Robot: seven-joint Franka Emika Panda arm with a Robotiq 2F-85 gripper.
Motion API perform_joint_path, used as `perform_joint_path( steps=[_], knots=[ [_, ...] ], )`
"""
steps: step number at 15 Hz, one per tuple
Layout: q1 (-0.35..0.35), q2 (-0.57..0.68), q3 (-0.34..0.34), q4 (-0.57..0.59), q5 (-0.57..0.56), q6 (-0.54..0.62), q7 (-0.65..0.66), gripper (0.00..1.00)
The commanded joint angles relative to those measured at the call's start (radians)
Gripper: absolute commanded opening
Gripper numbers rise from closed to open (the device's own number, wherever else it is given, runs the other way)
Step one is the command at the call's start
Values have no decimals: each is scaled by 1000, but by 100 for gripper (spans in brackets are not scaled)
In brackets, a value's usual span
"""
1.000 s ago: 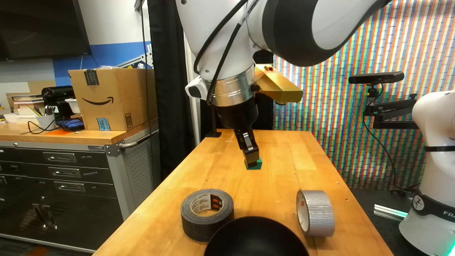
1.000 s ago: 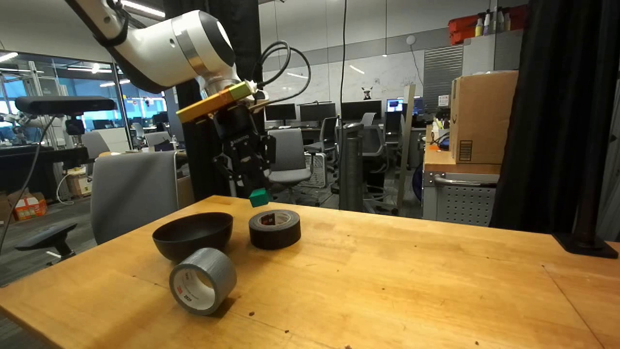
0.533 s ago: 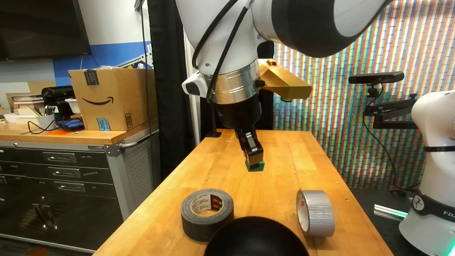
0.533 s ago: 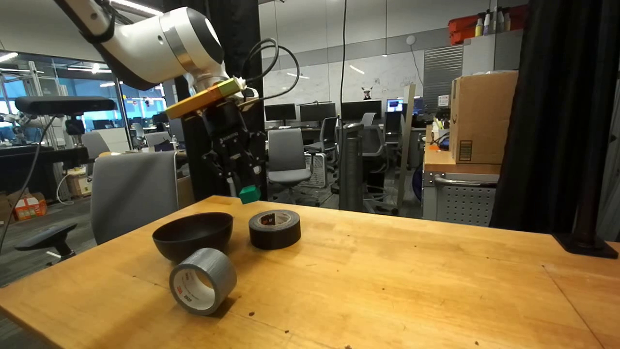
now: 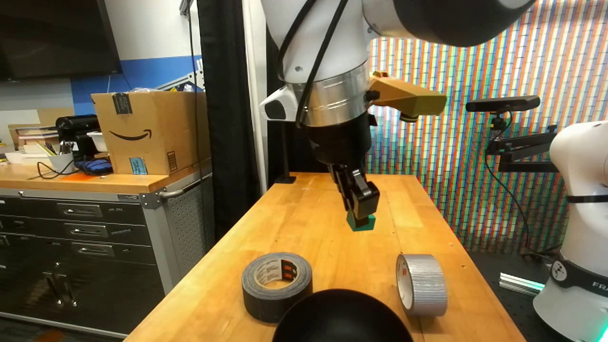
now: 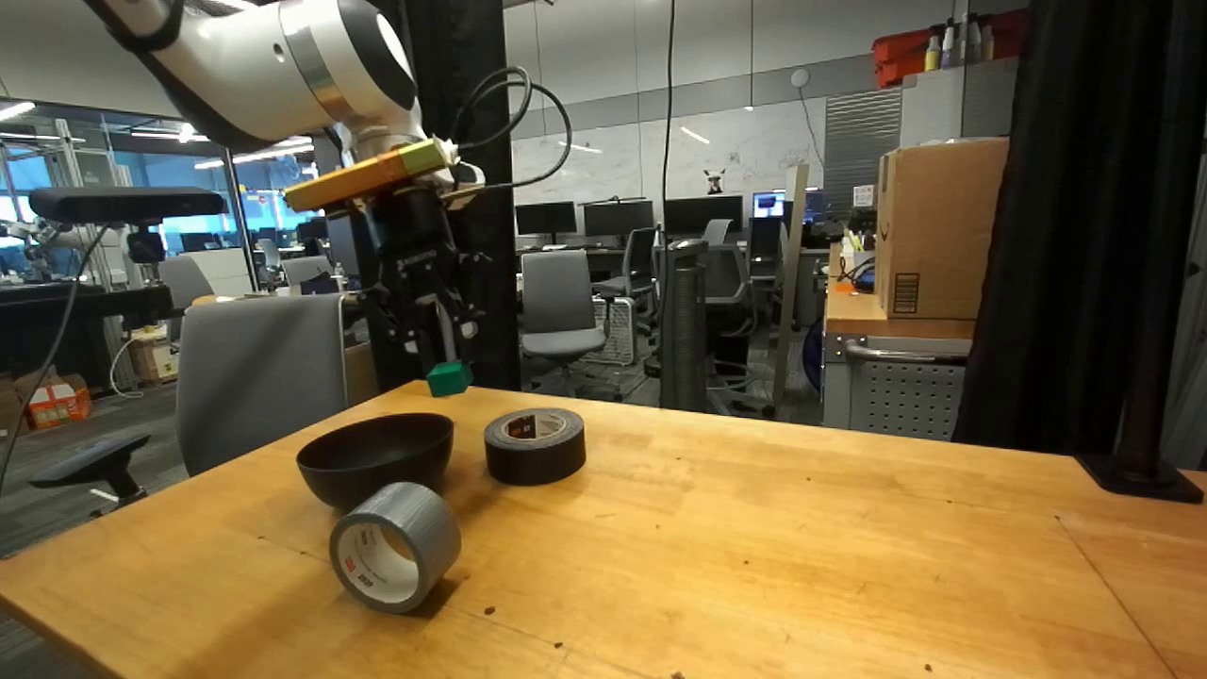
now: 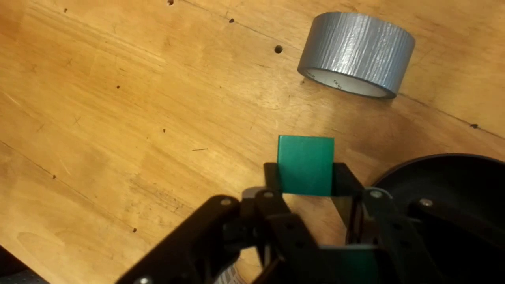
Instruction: Put the green block inside the bowl
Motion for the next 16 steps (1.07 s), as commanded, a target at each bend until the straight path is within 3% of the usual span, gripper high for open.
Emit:
perform_joint_path(
  steps=[1,6,16],
  knots=[
    [8,-93,9,-54,59,-17,-66,12],
    [24,-141,21,-76,111,1,-149,12],
    [38,-123,13,-55,215,56,-357,12]
  ],
)
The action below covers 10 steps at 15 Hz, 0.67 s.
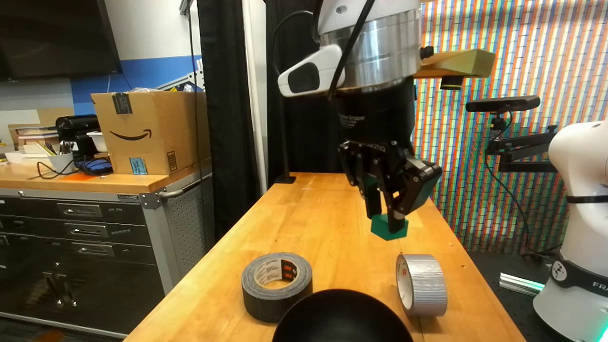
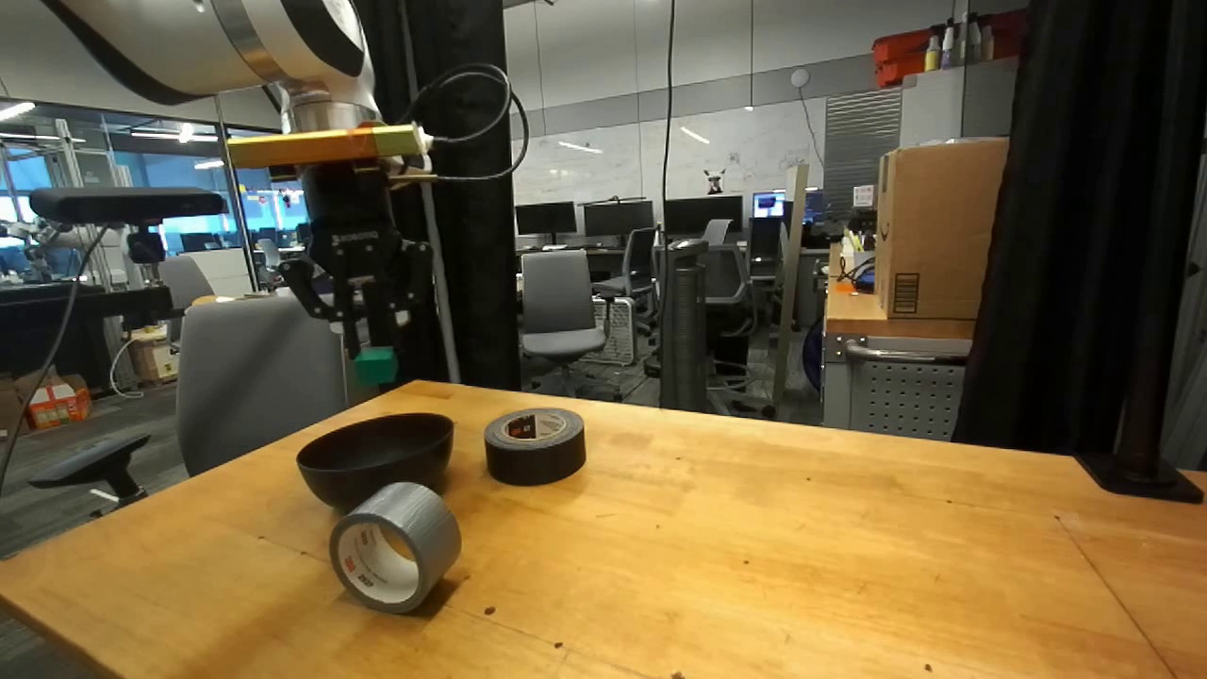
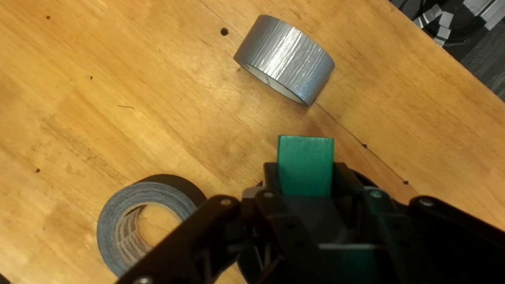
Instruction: Put the green block inside the bowl
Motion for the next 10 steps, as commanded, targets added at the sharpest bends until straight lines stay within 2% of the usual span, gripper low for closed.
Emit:
perform_joint_path(
  steps=[1,10],
  knots=[
    [8,1,-5,13,54,23,-80,12],
    [46,81,34,90,87,16,-145,12]
  ],
)
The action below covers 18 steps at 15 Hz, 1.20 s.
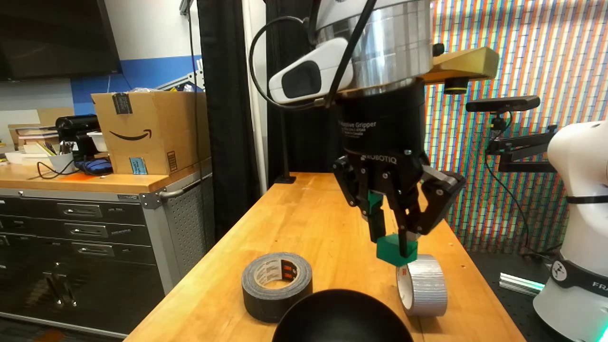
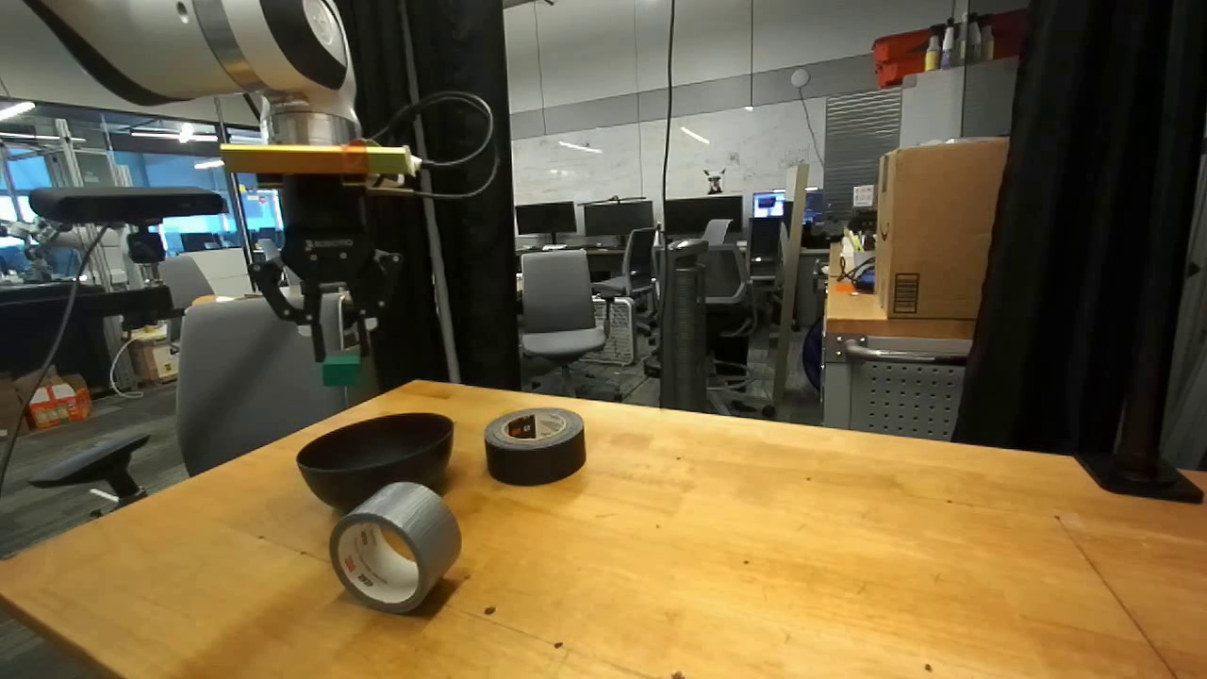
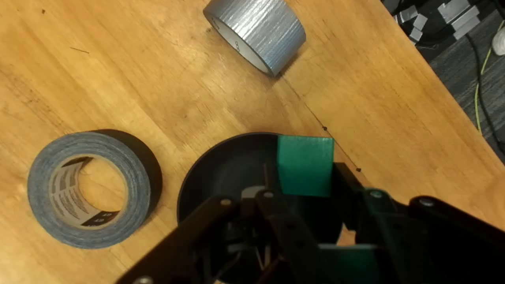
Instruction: Put the green block inside the bowl
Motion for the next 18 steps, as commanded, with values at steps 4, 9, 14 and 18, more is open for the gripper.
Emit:
perform_joint_path(
  steps=[4,9,14,18],
  knots=[
    [23,68,32,78,17,1,-38,12],
    [17,94,32,101,19,0,-59,12],
    [14,89,30,85,1,-4,-43,38],
    [8,89,24,87,1,-2,-53,56]
  ],
)
